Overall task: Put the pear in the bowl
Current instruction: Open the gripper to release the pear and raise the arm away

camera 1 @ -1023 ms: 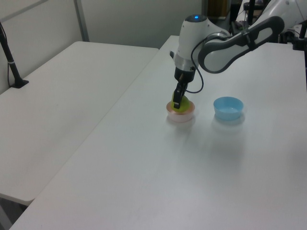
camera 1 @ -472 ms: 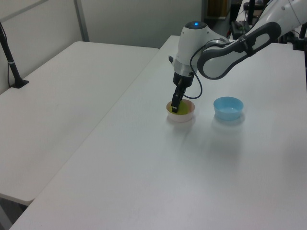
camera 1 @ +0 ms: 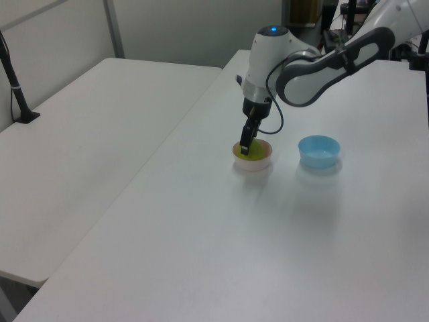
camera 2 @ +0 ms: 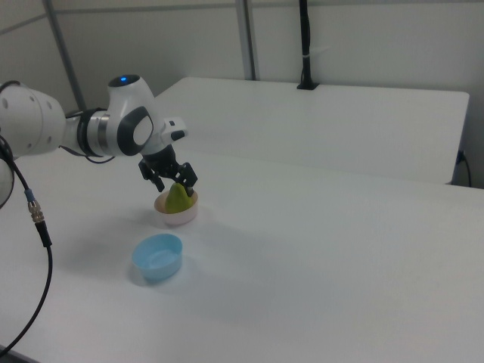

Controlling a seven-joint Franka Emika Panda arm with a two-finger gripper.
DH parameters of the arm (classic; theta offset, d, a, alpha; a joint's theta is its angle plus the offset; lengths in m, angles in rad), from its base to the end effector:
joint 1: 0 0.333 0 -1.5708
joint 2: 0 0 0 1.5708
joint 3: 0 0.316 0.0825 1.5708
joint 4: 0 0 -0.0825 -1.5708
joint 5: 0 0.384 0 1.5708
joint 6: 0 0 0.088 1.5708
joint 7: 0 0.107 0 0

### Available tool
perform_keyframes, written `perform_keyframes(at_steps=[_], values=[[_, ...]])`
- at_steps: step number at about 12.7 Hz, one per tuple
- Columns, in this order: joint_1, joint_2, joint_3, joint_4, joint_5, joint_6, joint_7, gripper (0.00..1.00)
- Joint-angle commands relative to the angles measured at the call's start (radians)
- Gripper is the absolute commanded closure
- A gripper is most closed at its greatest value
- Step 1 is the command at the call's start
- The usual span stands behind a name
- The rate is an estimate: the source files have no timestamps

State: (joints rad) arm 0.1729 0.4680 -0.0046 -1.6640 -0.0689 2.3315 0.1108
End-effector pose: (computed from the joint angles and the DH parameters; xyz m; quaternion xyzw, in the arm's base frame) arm 0.6830 0.1153 0.3559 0.9934 0.0501 0.1025 0.0141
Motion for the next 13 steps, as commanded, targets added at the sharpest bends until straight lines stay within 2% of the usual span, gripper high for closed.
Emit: perform_keyframes(at_steps=[1, 8, 11, 13], values=[[-0.007, -0.124, -0.014, -0.002, -0.005, -0.144, 0.018, 0.00], [-0.125, -0.414, -0.012, 0.000, 0.001, -0.569, -0.025, 0.00], [-0.135, -0.462, -0.017, 0.004, 0.004, -0.676, -0.097, 0.00], [-0.153, -0.477, -0.020, 0.018, 0.007, -0.704, -0.097, 0.00]])
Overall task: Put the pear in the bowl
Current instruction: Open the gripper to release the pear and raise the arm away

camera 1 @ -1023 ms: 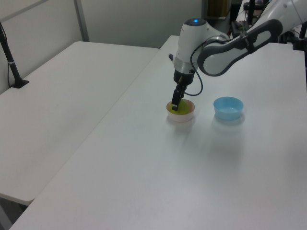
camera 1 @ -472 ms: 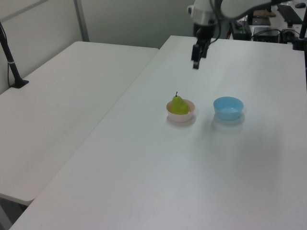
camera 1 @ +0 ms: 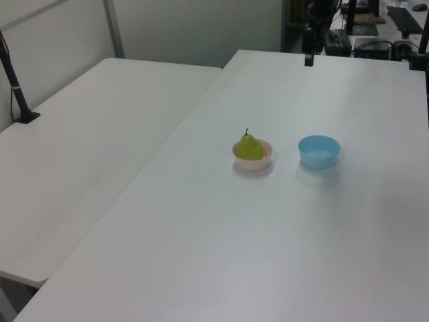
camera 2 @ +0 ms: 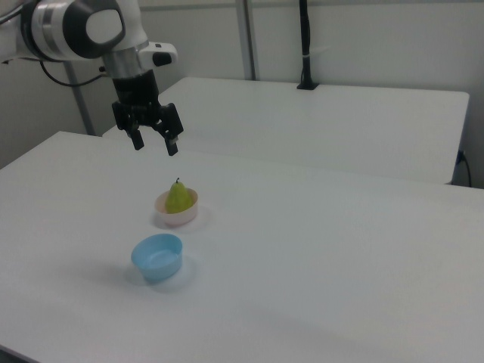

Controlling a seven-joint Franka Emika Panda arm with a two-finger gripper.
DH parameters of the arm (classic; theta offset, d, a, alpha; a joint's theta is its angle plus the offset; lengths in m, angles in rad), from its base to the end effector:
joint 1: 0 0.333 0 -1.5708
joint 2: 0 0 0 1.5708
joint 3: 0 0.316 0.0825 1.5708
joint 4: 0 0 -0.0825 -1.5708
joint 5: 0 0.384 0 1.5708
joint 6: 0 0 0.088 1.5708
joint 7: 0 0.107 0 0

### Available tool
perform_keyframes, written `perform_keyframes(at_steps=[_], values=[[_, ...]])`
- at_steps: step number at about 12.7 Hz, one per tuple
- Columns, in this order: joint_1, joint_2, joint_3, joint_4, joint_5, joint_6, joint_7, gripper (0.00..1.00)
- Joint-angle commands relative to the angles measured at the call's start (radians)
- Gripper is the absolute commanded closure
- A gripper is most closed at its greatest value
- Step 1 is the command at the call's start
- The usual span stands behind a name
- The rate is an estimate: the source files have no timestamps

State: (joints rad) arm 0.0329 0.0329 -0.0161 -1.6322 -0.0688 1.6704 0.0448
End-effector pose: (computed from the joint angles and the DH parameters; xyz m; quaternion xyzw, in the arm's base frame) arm 0.5715 0.0030 0.5858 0.9993 -0.0107 0.0037 0.0344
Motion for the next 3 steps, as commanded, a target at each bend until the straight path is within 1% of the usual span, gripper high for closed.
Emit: perform_keyframes(at_steps=[1, 3], values=[[-0.014, -0.041, -0.008, -0.006, 0.007, -0.053, -0.032, 0.00], [-0.018, -0.041, -0.008, -0.006, 0.007, -0.054, -0.033, 0.00]])
